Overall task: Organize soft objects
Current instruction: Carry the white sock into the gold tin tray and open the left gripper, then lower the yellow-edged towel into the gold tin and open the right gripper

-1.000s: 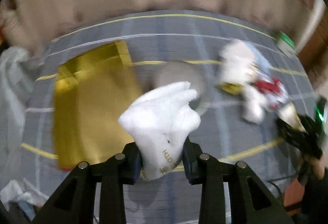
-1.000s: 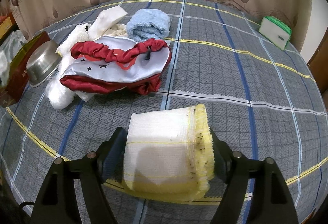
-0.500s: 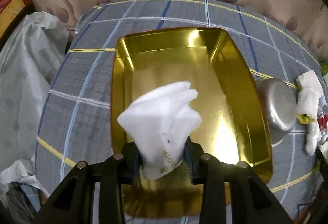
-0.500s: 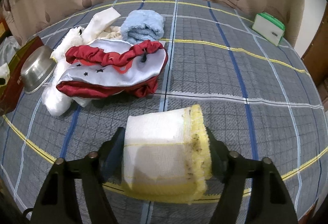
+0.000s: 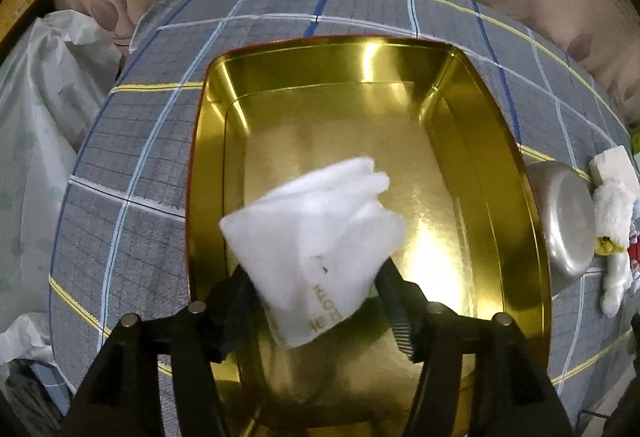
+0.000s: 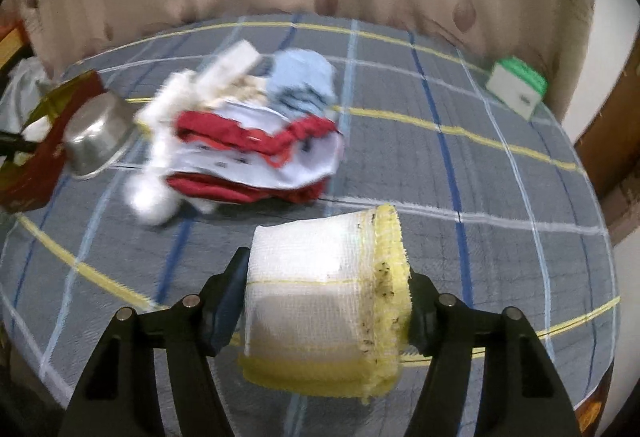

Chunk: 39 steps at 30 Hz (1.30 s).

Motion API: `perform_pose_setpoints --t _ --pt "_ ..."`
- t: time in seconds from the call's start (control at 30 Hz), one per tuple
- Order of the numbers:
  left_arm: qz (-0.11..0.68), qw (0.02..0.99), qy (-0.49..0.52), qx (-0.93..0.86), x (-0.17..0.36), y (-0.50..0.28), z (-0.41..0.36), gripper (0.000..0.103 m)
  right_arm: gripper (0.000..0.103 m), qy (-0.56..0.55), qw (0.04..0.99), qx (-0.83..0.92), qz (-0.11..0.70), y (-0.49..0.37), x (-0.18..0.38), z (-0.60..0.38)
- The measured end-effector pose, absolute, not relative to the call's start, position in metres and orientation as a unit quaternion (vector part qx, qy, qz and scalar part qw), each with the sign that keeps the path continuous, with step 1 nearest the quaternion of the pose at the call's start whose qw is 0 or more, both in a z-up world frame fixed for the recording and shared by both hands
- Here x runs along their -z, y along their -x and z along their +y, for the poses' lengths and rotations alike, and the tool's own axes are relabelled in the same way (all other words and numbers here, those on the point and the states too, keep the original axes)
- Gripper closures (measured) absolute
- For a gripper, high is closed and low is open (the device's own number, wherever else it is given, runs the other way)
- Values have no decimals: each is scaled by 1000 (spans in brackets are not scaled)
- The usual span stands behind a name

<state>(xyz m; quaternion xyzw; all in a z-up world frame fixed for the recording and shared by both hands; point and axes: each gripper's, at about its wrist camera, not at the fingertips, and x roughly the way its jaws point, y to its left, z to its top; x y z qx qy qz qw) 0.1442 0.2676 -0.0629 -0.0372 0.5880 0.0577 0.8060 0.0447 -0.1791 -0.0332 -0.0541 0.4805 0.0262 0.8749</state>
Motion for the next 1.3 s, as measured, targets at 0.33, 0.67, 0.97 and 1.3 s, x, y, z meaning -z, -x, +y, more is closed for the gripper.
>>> perform_pose_setpoints --t 0.33,0.67,0.97,1.3 --pt "579 813 51 -29 53 -128 270 35 40 110 876 -142 448 -36 -2 -89" --pt "546 835 67 -15 14 -105 276 35 40 137 857 -257 426 -44 -8 8" --pt "472 871 64 -120 -32 -45 303 35 40 168 827 -351 405 -65 -17 103" --pt "456 860 124 -191 -27 -7 347 35 39 230 799 -363 420 -98 11 190"
